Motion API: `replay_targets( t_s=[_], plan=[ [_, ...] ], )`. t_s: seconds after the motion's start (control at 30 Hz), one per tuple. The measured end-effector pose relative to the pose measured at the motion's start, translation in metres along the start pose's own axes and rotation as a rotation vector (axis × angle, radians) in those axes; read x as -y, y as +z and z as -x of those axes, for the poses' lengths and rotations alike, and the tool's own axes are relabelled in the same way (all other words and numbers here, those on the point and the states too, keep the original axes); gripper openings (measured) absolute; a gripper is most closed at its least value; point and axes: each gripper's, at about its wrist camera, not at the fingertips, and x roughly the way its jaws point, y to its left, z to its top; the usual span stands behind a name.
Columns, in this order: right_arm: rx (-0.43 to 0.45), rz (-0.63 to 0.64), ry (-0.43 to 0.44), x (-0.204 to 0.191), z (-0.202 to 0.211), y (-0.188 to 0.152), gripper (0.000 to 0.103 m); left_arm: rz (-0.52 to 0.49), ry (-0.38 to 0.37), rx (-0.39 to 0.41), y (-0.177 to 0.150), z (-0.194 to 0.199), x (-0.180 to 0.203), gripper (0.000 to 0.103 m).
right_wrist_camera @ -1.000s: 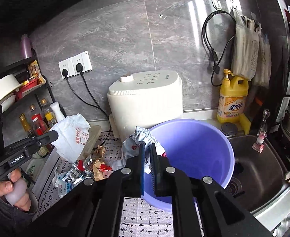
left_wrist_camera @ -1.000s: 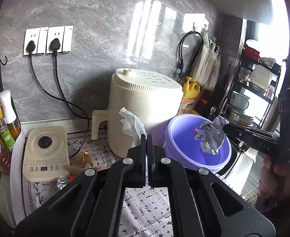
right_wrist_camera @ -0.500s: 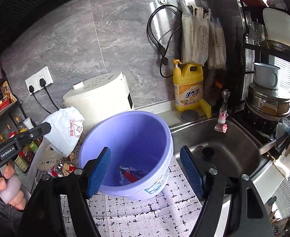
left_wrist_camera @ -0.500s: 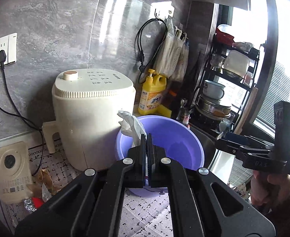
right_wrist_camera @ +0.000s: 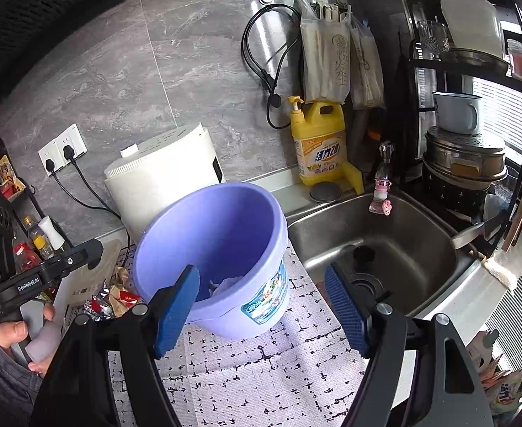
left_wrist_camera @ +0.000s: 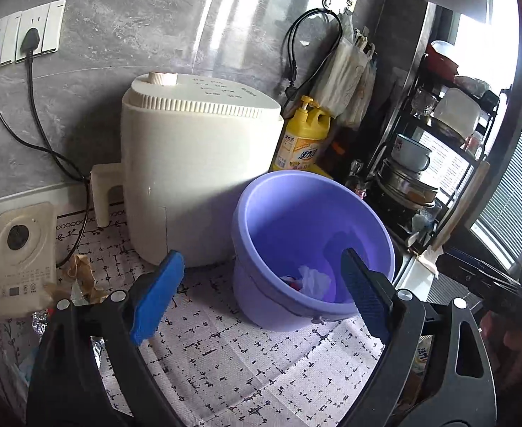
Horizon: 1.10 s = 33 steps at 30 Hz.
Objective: Collect trash
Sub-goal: 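Carry the white plastic bag into the bucket and open the left tool, then bring both tools back to the trash pile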
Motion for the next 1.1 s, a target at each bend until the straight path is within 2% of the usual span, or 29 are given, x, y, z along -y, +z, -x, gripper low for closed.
replay_targets(
  t_s=[0.2, 0.33, 0.47, 0.77, 1.1],
  plan=[
    [-0.025, 0.060, 0.102, -0.038, -0.014, -0.016, 0.087, 0.053, 0.137, 0.024, -0.023, 0.049, -0.028, 0.096],
    [-0.043, 0.083, 0.174, -0.065, -0.023, -0.025, 0.090, 0.066, 0.241, 0.059, -0.040, 0.089, -0.042, 0.097],
    [-0.030, 0.116, 0.238, -0.090, -0.021, -0.031, 0.096, 0.138, 0.325, 0.085, -0.057, 0.121, -0.062, 0.097],
    [-0.080, 0.188, 0.344, -0.131, -0.020, -0.046, 0.095, 0.241, 0.433, 0.113, -0.090, 0.166, -0.086, 0.097],
    [-0.131, 0.242, 0.401, -0.152, -0.021, -0.059, 0.095, 0.291, 0.521, 0.126, -0.117, 0.189, -0.097, 0.097]
  ],
)
